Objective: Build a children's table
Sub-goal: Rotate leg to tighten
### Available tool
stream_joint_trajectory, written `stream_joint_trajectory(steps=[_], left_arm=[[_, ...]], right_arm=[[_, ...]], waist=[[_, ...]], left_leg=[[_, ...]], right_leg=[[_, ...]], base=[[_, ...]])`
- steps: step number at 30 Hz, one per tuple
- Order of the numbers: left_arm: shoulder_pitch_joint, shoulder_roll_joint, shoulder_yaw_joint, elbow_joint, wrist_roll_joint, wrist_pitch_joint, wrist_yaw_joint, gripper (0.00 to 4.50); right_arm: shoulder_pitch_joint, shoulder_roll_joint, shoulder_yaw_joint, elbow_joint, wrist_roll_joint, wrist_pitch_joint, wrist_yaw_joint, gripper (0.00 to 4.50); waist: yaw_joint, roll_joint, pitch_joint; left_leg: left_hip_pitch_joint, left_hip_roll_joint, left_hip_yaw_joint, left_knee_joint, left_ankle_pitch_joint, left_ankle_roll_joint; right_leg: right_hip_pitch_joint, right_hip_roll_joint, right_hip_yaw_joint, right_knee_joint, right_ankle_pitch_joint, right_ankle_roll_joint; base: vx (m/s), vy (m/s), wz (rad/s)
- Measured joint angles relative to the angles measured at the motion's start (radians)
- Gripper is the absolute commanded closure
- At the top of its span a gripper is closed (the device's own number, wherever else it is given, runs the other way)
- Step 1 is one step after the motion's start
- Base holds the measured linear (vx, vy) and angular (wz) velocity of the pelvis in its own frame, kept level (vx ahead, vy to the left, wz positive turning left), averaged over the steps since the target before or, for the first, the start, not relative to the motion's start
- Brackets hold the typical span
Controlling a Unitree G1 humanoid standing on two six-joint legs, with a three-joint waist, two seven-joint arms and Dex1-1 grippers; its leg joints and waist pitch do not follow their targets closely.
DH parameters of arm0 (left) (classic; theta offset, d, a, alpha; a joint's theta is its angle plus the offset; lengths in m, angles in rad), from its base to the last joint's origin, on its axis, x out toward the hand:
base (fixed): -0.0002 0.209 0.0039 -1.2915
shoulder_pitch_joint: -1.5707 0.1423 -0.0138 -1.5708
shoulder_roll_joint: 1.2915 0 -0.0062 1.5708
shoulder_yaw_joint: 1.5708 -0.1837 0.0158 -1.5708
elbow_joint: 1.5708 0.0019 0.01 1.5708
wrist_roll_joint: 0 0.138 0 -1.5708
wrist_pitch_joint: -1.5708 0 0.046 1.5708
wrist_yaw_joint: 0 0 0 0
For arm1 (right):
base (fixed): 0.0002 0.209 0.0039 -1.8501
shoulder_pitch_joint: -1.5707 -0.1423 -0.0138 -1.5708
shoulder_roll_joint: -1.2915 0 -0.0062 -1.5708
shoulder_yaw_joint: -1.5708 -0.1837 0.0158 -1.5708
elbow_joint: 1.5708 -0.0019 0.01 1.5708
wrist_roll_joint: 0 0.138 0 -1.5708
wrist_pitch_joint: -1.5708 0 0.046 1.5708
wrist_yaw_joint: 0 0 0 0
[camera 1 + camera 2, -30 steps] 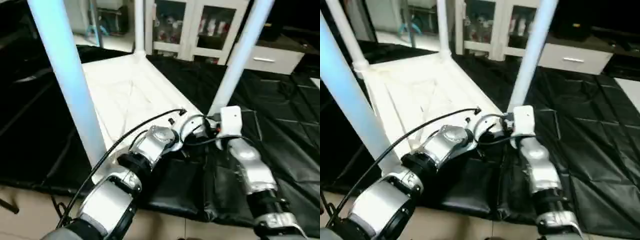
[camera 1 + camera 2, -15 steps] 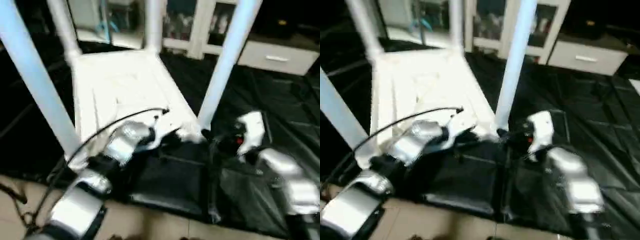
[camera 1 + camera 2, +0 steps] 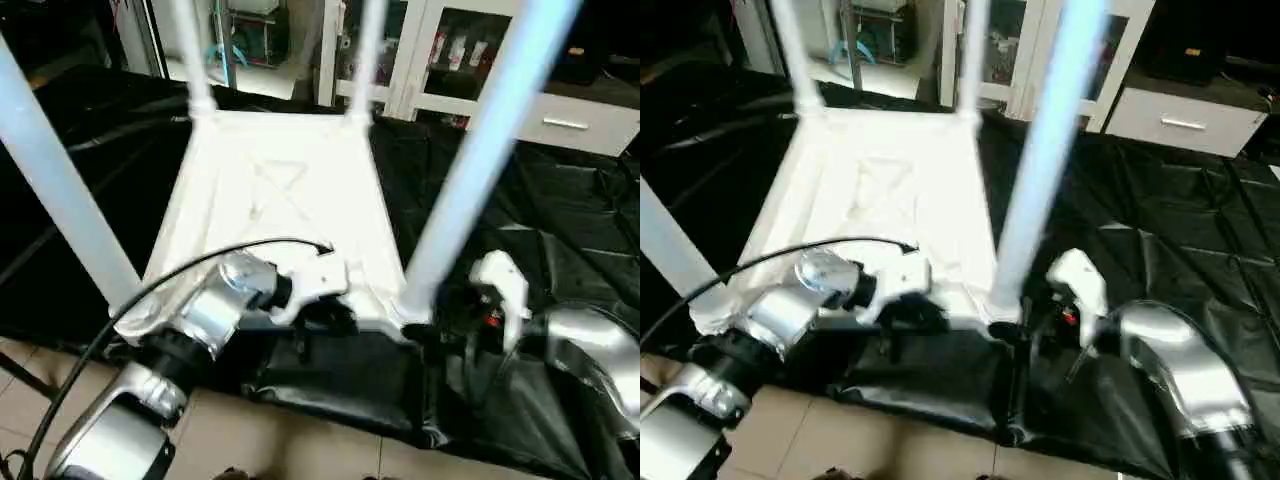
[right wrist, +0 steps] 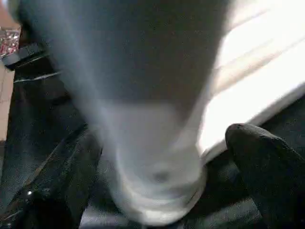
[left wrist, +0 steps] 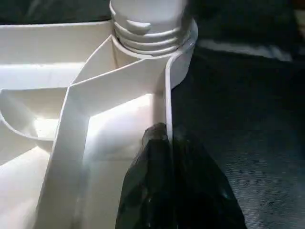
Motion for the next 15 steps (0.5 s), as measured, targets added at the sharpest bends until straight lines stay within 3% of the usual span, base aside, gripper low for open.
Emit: stream_joint_trajectory(steps=[6, 12, 15], left_arm=[[0.006, 0.004, 0.0, -0.017, -0.002, 0.016, -0.008, 4.5], [0.006, 0.005, -0.001, -0.018, -0.002, 0.018, -0.007, 4.5], [0.006, 0.005, -0.001, -0.018, -0.002, 0.019, -0.006, 4.5]], right_arm=[[-0.01, 0.009, 0.004, 0.044, -0.001, -0.013, 0.043, 0.36], [-0.014, -0.007, 0.022, 0.058, -0.001, -0.035, 0.104, 1.03], [-0.014, -0.009, 0.022, 0.059, -0.001, -0.035, 0.125, 1.15]], waist=[[0.003, 0.0, 0.0], [0.003, 0.0, 0.0], [0.004, -0.001, -0.001]], left_leg=[[0.0, 0.0, 0.0, 0.0, 0.0, 0.0], [0.0, 0.001, 0.0, 0.0, 0.0, 0.0], [0.0, 0.001, 0.0, 0.001, 0.0, 0.001]], right_leg=[[0.0, 0.0, -0.001, 0.0, 0.0, 0.0], [0.0, 0.0, -0.001, 0.001, 0.0, 0.0], [0.0, 0.0, -0.001, 0.001, 0.0, 0.0]], base=[[0.0, 0.0, 0.0], [0.0, 0.0, 0.0], [0.0, 0.0, 0.0]])
